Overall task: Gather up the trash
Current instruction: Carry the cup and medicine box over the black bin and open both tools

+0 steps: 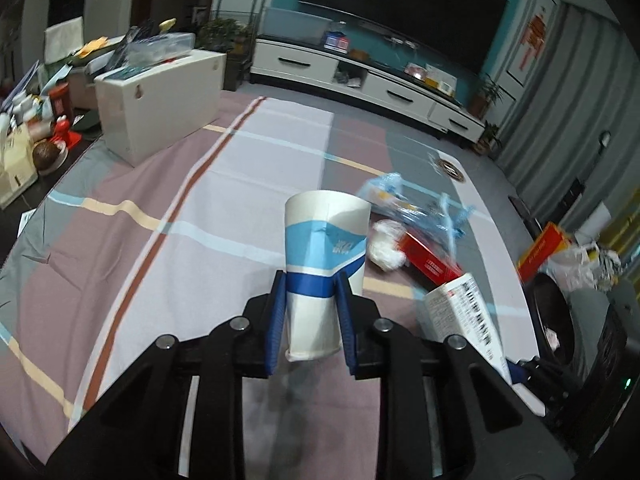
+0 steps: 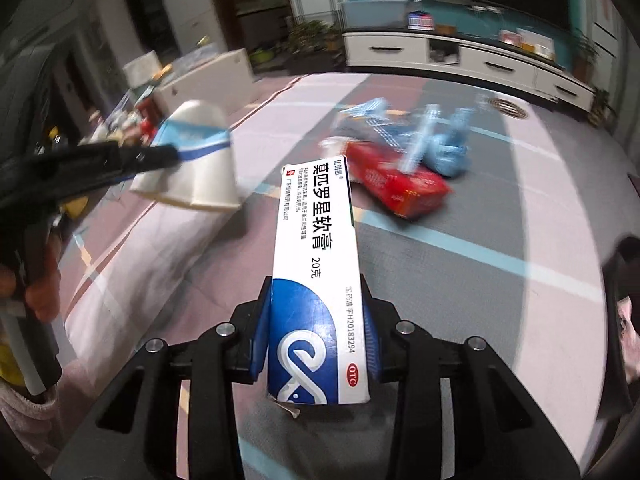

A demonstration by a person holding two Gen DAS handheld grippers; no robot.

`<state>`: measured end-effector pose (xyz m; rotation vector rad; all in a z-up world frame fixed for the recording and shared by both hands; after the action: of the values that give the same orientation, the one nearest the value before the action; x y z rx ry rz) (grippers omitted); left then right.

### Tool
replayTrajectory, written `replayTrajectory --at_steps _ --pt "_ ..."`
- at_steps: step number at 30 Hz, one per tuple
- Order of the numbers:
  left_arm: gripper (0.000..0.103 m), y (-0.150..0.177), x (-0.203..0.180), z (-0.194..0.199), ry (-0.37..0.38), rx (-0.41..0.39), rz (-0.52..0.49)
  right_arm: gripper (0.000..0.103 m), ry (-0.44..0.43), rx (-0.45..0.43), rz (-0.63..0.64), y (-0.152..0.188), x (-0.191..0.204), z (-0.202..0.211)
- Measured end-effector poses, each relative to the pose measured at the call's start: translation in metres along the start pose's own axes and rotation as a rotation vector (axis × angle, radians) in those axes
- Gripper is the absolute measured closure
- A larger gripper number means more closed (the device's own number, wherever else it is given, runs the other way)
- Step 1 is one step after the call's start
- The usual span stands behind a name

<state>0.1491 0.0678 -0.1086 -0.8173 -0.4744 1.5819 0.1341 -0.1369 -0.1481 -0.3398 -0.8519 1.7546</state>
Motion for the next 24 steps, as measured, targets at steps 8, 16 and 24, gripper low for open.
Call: replayTrajectory --at_steps 8,16,24 --pt "0.077 0.010 -0.063 0.016 0.045 0.004 -0.140 0.064 0.082 -0.078 -0.108 0.015 -0.048 0.059" --pt "0.077 0.013 -0.135 0.027 0.098 -0.013 -0.270 0.064 0.168 -0.172 -0.217 0.025 -0.097 0.108" --pt "0.077 0.016 -0.207 0.029 0.159 -0.030 -0.392 0.064 0.232 -0.245 -0.310 0.037 -0.145 0.142"
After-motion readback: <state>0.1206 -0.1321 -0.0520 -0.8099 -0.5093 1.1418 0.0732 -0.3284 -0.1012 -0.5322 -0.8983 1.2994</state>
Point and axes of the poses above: each gripper's, at about its wrist camera, not at the fingertips, and z roughly against the way its jaws point, x to its left, y to its underside, the point moved 3 cm from there along -z, roughly the way its jaws point, and after that the axes turned 4 degrees about -x, right-handed, at the moved point
